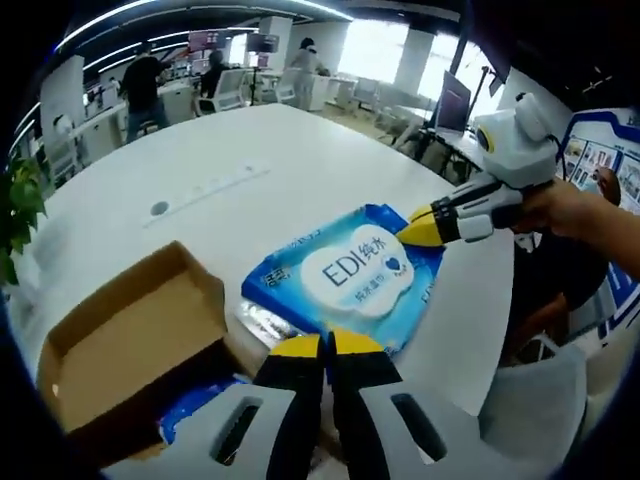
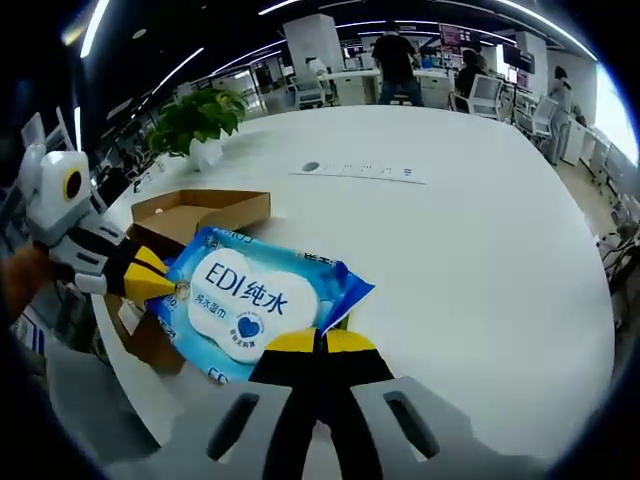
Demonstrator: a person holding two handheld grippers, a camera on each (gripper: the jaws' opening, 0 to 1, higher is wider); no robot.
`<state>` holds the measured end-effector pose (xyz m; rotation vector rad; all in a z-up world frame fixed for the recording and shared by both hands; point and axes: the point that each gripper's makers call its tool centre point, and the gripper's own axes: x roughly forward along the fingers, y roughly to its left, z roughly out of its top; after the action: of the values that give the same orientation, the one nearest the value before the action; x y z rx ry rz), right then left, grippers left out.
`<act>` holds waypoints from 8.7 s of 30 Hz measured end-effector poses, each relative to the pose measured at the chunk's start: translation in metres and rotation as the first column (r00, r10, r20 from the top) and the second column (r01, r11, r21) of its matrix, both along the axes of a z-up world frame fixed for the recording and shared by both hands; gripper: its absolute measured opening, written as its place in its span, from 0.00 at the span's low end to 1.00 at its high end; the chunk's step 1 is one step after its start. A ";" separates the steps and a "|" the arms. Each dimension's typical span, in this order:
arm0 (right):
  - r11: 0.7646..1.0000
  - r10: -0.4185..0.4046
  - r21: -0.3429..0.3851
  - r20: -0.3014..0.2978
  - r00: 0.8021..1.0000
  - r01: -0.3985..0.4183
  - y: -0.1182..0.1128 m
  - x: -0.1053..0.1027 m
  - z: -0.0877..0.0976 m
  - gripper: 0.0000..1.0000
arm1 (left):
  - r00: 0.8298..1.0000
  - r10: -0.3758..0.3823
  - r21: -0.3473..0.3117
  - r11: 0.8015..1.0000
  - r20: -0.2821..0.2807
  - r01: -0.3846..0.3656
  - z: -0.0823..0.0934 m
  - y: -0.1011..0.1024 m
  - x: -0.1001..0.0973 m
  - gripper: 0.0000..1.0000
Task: Operate the shoe box by opening the lid, removing the specified soft item, and placing it in the target area until the item is outside and the box remains undamaged.
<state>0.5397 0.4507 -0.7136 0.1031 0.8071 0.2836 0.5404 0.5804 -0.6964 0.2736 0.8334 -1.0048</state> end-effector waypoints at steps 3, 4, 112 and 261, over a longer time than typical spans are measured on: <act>1.000 0.011 -0.012 -0.002 1.000 -0.011 -0.001 0.006 -0.005 0.00 | 1.000 -0.022 0.039 0.999 0.015 0.022 -0.005 -0.003 0.003 0.00; 1.000 0.015 -0.015 -0.004 1.000 -0.015 -0.001 0.007 -0.007 0.00 | 0.999 -0.029 0.052 0.998 0.018 0.028 -0.007 -0.004 0.004 0.00; 0.972 0.214 -0.124 0.098 0.972 -0.201 0.039 -0.002 0.008 0.29 | 0.985 0.100 0.080 0.990 0.141 -0.112 0.014 0.156 0.009 0.32; 0.795 0.600 -0.255 0.200 0.775 -0.550 0.206 0.040 0.094 0.00 | 0.910 -0.341 0.079 0.940 0.234 0.332 0.086 0.101 -0.010 0.00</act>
<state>0.5801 0.6571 -0.6201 -0.3656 0.5665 0.7927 0.5301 0.6812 -0.6102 0.5780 0.5892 -1.2489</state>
